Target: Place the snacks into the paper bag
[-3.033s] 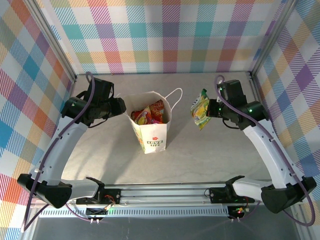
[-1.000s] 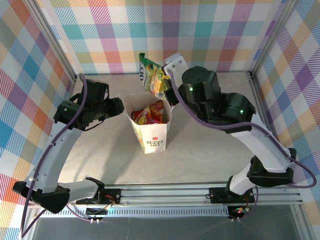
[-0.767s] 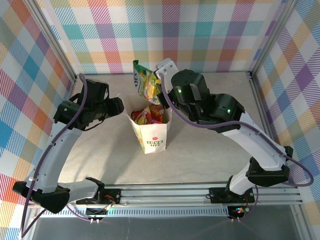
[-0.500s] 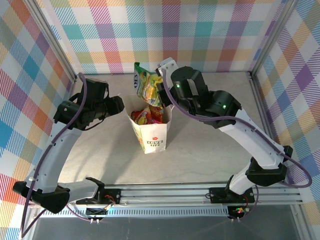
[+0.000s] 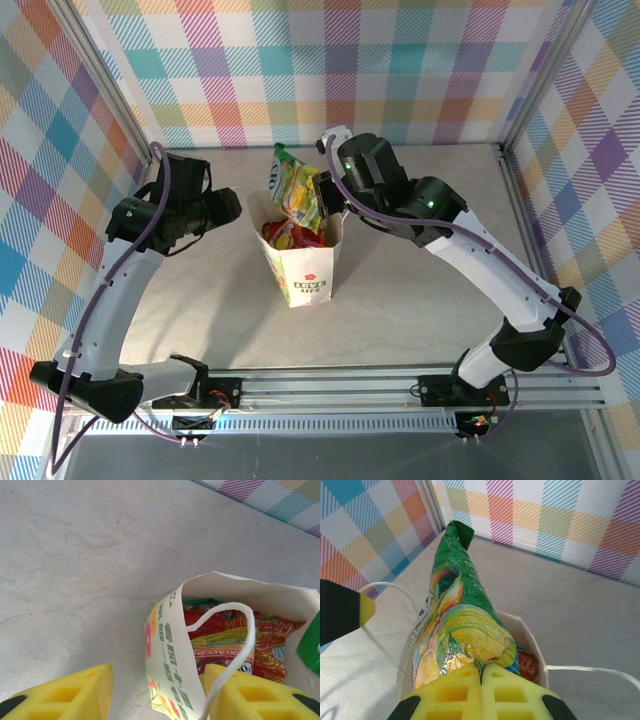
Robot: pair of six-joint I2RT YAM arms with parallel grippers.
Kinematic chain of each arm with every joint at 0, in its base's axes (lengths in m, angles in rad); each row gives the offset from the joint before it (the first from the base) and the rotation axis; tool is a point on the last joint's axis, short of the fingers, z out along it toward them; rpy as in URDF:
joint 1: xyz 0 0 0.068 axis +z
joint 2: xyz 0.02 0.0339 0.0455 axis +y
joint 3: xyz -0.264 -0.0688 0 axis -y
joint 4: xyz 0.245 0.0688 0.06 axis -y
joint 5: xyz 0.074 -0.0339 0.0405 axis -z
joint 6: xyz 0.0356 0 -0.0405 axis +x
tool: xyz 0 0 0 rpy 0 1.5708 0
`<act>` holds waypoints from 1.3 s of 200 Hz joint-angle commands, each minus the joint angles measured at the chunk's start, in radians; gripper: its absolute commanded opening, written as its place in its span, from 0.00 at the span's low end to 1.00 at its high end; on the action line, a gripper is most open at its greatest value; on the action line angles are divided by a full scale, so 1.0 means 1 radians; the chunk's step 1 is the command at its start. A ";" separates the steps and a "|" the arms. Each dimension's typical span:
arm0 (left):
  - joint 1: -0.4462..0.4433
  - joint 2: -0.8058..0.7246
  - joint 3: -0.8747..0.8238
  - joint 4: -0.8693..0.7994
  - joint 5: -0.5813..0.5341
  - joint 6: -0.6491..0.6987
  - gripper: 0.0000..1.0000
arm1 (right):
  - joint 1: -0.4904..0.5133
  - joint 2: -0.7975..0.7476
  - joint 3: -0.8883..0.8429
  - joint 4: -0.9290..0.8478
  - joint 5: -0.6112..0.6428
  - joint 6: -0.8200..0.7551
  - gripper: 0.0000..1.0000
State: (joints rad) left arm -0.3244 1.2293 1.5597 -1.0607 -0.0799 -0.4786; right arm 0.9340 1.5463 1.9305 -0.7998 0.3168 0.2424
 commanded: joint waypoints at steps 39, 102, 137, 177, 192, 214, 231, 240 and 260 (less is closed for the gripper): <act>0.012 0.016 -0.011 0.041 0.050 -0.003 0.50 | -0.025 0.011 -0.046 0.073 -0.076 0.073 0.00; 0.012 0.017 -0.011 0.051 0.064 -0.005 0.50 | -0.050 0.044 -0.062 0.076 -0.146 0.114 0.00; 0.012 0.013 -0.011 0.048 0.067 -0.004 0.50 | -0.057 0.062 -0.064 0.081 -0.188 0.128 0.00; 0.012 0.012 -0.006 0.047 0.074 -0.003 0.50 | -0.062 0.070 -0.063 0.079 -0.205 0.138 0.00; 0.012 0.013 -0.003 0.047 0.072 -0.003 0.50 | -0.064 0.072 -0.063 0.077 -0.211 0.140 0.00; 0.012 0.015 -0.003 0.046 0.075 -0.002 0.51 | -0.067 0.073 -0.064 0.077 -0.214 0.142 0.00; 0.012 0.015 -0.007 0.044 0.075 -0.001 0.51 | -0.069 0.074 -0.063 0.075 -0.216 0.142 0.00; 0.012 0.013 -0.009 0.044 0.075 -0.001 0.51 | -0.069 0.074 -0.064 0.075 -0.217 0.142 0.00; 0.012 0.012 -0.011 0.045 0.075 -0.002 0.50 | -0.069 0.076 -0.066 0.076 -0.227 0.145 0.00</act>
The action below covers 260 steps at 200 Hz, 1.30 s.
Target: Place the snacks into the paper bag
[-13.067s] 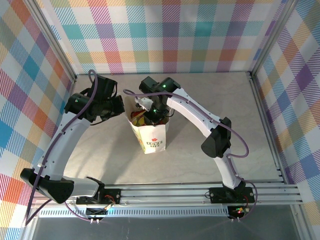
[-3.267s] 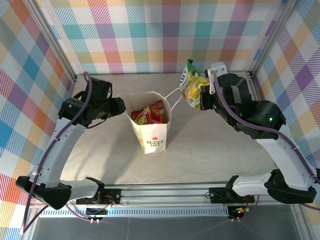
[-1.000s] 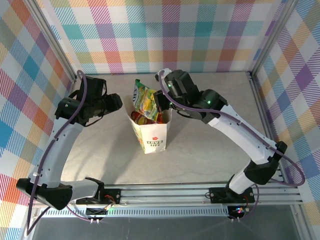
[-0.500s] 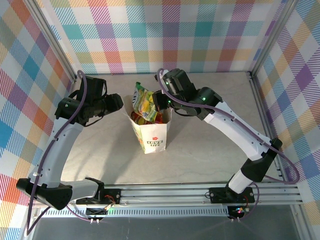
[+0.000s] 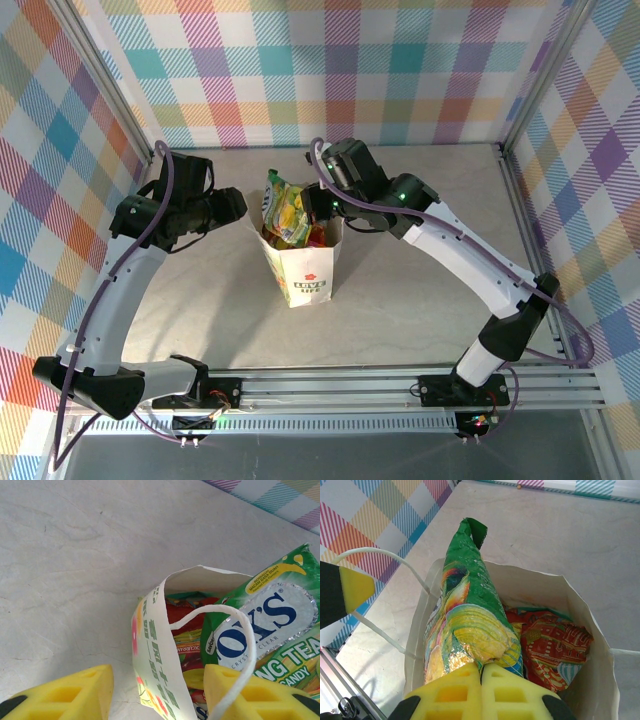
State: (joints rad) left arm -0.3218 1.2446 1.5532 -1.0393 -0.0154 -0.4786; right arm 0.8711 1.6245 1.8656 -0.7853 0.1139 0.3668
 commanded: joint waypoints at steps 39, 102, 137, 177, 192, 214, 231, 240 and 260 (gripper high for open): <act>0.009 -0.001 -0.005 0.029 0.013 -0.001 0.51 | -0.006 0.008 0.001 0.067 -0.055 0.027 0.00; 0.009 0.002 -0.003 0.023 0.014 0.003 0.51 | -0.006 0.012 0.006 0.064 -0.074 0.028 0.00; 0.009 0.013 0.019 0.015 0.008 0.014 0.51 | -0.006 0.018 0.013 0.058 -0.080 0.027 0.00; 0.009 0.022 0.017 0.021 0.006 0.012 0.51 | -0.006 0.030 0.026 0.049 -0.078 0.019 0.00; 0.009 0.022 0.016 0.021 0.013 0.008 0.51 | -0.006 0.039 0.037 0.046 -0.082 0.019 0.00; 0.009 0.012 0.010 0.022 0.004 0.009 0.51 | -0.006 0.043 0.038 0.044 -0.087 0.019 0.00; 0.009 0.009 0.011 0.022 -0.001 0.011 0.51 | -0.005 0.045 0.038 0.040 -0.093 0.023 0.00; 0.009 0.008 0.011 0.024 0.000 0.011 0.51 | -0.006 0.047 0.034 0.038 -0.100 0.028 0.00; 0.009 0.009 0.005 0.030 0.006 0.009 0.52 | -0.006 0.050 0.021 0.040 -0.118 0.037 0.00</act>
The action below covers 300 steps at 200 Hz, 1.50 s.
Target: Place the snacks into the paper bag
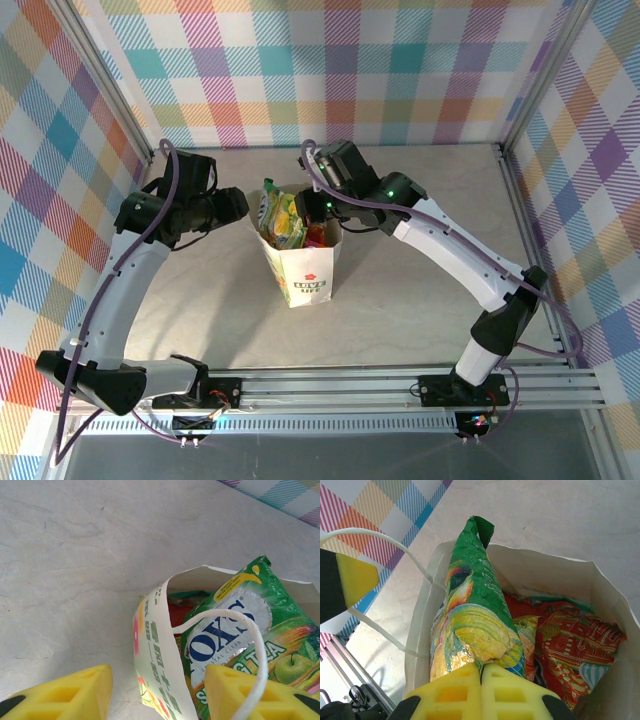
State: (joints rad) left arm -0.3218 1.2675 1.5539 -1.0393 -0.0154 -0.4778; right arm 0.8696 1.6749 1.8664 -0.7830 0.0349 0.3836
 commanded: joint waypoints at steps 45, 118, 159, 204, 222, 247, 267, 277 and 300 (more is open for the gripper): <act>0.009 -0.014 -0.003 0.033 0.014 0.007 0.52 | -0.002 -0.012 -0.027 0.017 -0.040 0.039 0.00; 0.009 -0.003 -0.006 0.042 0.035 0.005 0.52 | -0.004 -0.068 -0.173 0.014 0.010 0.056 0.00; 0.009 -0.007 -0.014 0.041 0.040 0.002 0.52 | -0.013 -0.072 -0.185 -0.040 0.062 0.058 0.00; 0.009 -0.014 -0.026 0.041 0.047 0.004 0.52 | -0.034 -0.034 -0.182 -0.091 0.063 0.058 0.00; 0.009 -0.018 -0.028 0.041 0.050 0.005 0.53 | -0.039 -0.010 -0.168 -0.113 0.052 0.054 0.01; 0.009 -0.025 -0.032 0.039 0.050 0.006 0.53 | -0.043 0.027 -0.139 -0.137 0.030 0.040 0.07; 0.009 -0.028 -0.037 0.040 0.051 0.007 0.53 | -0.043 0.071 -0.102 -0.161 -0.012 0.025 0.11; 0.009 -0.028 -0.038 0.039 0.052 0.007 0.53 | -0.043 0.091 -0.081 -0.178 -0.026 0.023 0.12; 0.009 -0.030 -0.034 0.033 0.055 0.009 0.53 | -0.043 0.090 -0.076 -0.173 -0.015 0.032 0.20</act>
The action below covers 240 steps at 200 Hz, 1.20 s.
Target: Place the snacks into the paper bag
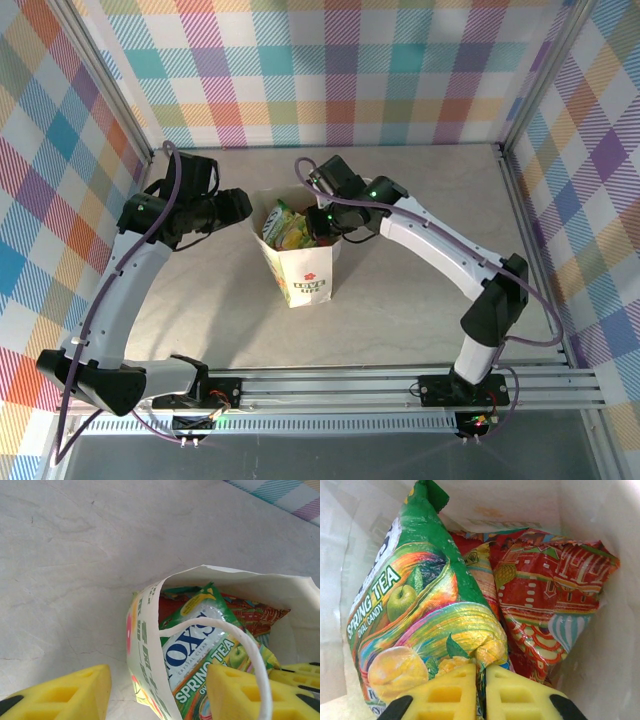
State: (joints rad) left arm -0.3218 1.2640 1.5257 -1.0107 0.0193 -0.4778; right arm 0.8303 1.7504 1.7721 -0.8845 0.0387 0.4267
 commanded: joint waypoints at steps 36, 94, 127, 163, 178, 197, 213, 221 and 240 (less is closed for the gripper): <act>0.009 -0.038 -0.013 0.009 0.023 0.011 0.53 | -0.003 -0.007 0.044 -0.100 0.012 -0.019 0.31; 0.003 -0.019 -0.007 0.014 0.062 0.037 0.57 | 0.000 -0.081 0.091 -0.105 -0.008 -0.025 0.49; -0.019 -0.002 0.014 0.012 0.057 0.056 0.58 | 0.001 -0.147 0.103 -0.091 -0.038 -0.034 0.59; -0.047 0.018 0.043 -0.008 0.033 0.069 0.60 | 0.000 -0.224 0.095 -0.091 -0.067 -0.042 0.64; -0.058 0.027 0.059 -0.023 0.022 0.074 0.61 | 0.001 -0.269 0.082 -0.085 -0.054 -0.044 0.66; -0.070 0.037 0.077 -0.035 0.003 0.083 0.62 | 0.000 -0.324 0.064 -0.085 -0.023 -0.054 0.69; -0.075 0.044 0.100 -0.045 -0.004 0.096 0.63 | 0.000 -0.367 0.050 -0.097 0.011 -0.076 0.72; -0.076 0.047 0.117 -0.051 -0.005 0.106 0.64 | -0.003 -0.391 0.042 -0.104 0.032 -0.090 0.73; -0.079 0.059 0.152 -0.053 -0.002 0.139 0.66 | -0.025 -0.462 0.004 -0.104 0.070 -0.114 0.76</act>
State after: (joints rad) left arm -0.3916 1.3102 1.6135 -1.0389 0.0326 -0.3946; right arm 0.8280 1.3682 1.8194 -0.9676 0.0444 0.3653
